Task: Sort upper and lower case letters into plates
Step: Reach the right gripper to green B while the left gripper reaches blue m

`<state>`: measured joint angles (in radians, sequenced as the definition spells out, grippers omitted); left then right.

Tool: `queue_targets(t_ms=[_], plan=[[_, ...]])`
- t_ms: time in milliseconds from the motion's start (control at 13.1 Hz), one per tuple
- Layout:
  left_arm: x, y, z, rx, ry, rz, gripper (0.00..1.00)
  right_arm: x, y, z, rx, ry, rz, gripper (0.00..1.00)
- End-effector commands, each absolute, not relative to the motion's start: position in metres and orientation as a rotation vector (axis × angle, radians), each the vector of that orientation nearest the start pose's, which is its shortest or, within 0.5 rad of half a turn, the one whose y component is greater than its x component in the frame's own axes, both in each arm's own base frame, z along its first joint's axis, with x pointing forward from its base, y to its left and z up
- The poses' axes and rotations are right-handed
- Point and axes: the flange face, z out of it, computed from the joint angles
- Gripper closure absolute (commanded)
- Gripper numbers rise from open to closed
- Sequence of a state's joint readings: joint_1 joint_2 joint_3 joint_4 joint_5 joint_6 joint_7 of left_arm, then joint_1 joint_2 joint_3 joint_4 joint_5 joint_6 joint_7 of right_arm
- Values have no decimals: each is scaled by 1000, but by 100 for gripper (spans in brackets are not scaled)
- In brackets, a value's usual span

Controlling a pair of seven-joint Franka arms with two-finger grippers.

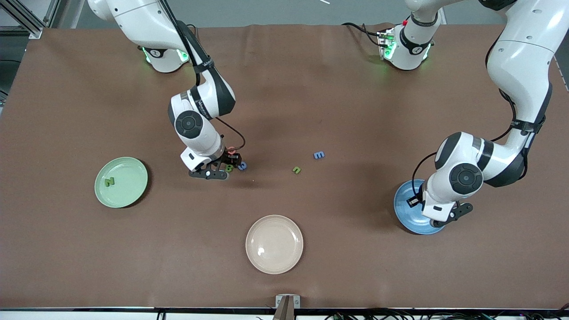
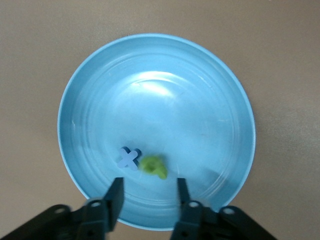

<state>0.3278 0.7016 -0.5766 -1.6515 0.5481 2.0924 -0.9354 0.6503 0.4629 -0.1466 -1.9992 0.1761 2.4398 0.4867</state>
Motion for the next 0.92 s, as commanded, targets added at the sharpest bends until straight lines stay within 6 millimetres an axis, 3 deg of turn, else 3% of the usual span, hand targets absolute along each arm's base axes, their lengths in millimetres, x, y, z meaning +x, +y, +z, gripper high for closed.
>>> queue_targets(t_ms=[0, 229, 611, 840], plan=[[659, -106, 248, -2932, -752, 86, 0, 526, 291, 215, -3096, 199, 53, 34], [639, -157, 265, -2936, -814, 132, 0, 526, 292, 206, -3099, 196, 43, 36], [582, -251, 263, -2939, -961, 180, 1, 523, 296, 186, -3105, 181, 33, 37], [538, -316, 249, -2973, -998, 152, 4, 522, 297, 184, -3107, 179, 37, 40]])
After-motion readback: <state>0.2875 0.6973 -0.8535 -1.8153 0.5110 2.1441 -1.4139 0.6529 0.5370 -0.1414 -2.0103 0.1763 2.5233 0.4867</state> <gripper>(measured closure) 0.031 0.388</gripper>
